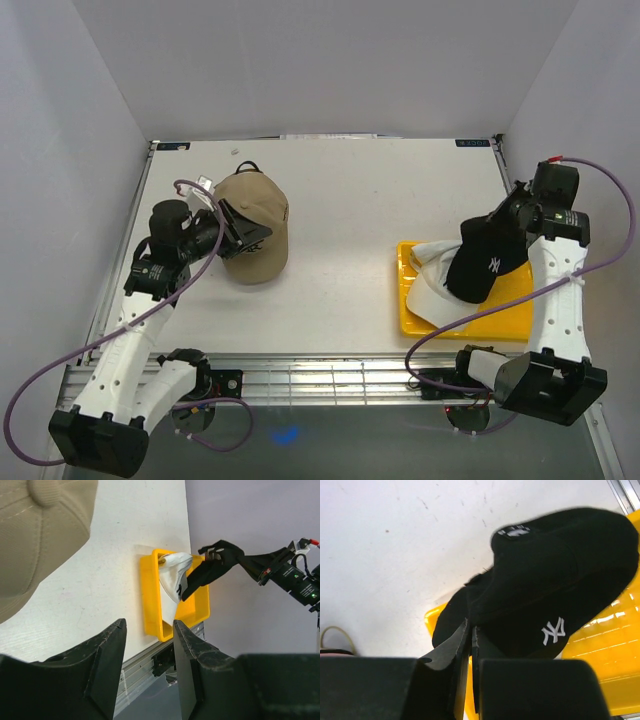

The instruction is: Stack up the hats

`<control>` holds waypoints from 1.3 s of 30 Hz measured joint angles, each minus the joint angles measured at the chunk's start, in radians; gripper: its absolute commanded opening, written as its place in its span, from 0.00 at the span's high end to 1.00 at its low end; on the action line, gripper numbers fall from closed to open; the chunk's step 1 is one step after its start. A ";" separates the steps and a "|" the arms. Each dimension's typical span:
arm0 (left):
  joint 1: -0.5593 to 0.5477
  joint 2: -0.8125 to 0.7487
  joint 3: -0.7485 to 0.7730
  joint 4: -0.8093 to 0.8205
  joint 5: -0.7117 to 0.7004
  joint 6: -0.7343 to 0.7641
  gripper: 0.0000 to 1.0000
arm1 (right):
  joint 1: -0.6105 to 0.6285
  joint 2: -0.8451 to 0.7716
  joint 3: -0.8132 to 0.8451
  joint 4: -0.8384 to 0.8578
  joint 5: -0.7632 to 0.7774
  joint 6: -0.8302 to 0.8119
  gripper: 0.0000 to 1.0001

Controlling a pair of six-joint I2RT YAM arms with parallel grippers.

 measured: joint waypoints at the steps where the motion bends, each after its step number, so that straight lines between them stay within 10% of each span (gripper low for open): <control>1: -0.009 0.001 -0.004 0.016 0.004 0.001 0.46 | 0.000 -0.005 0.029 -0.013 -0.006 0.000 0.92; 13: -0.236 0.046 -0.031 0.213 -0.014 0.008 0.43 | 0.059 -0.010 0.232 -0.087 -0.124 0.060 0.92; 39: -0.633 0.575 0.281 0.389 -0.313 0.074 0.40 | 0.600 0.172 0.410 -0.040 -0.041 0.264 0.92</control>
